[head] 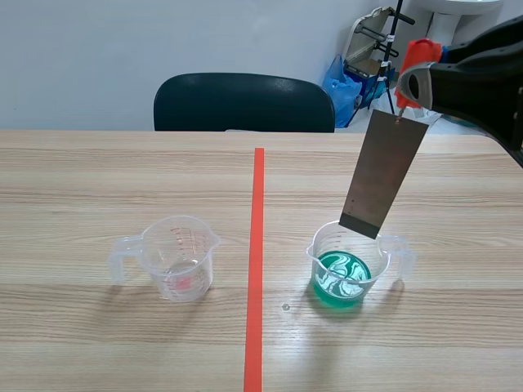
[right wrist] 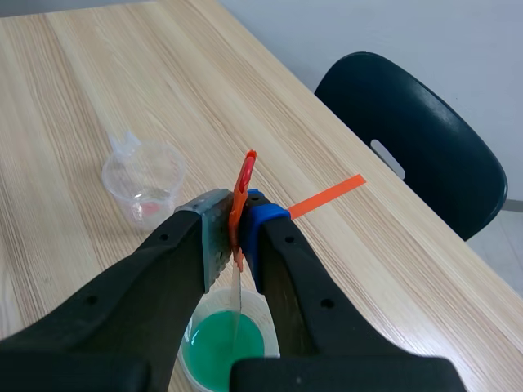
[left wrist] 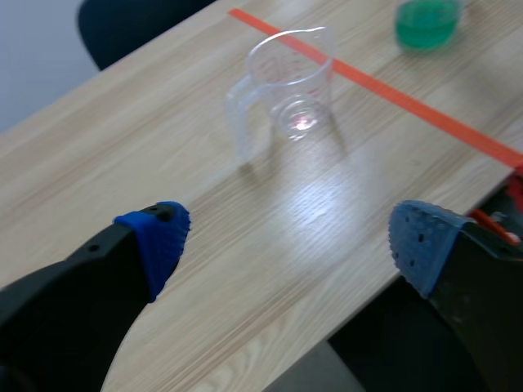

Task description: Do the redox reaction experiment

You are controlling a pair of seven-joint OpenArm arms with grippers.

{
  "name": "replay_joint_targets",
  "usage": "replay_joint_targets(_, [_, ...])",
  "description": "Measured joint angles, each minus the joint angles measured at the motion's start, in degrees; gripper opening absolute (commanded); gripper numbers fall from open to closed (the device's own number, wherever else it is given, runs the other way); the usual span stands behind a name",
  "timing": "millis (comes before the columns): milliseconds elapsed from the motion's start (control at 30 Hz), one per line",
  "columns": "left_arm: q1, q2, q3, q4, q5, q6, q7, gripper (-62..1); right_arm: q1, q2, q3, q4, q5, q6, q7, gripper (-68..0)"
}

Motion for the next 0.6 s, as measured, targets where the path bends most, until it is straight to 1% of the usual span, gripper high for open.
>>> replay_joint_targets(67, [0.0,0.0,0.0,0.0,0.4,0.5,0.1,1.4,0.0,0.0,0.0,0.0,0.0,0.0,0.0,-66.9])
replay_joint_targets(300, [0.0,0.1,0.0,0.6,0.4,0.6,0.3,1.4,0.0,0.0,0.0,0.0,0.0,0.0,0.0,-66.9])
replay_joint_targets(333, [0.0,0.1,0.0,0.9,0.3,0.2,0.5,1.4,0.0,0.0,0.0,0.0,0.0,0.0,0.1,-66.9])
replay_joint_targets(600, [0.0,0.1,0.0,1.1,-0.4,0.2,0.9,1.4,0.0,0.0,0.0,0.0,0.0,0.0,0.5,-66.9])
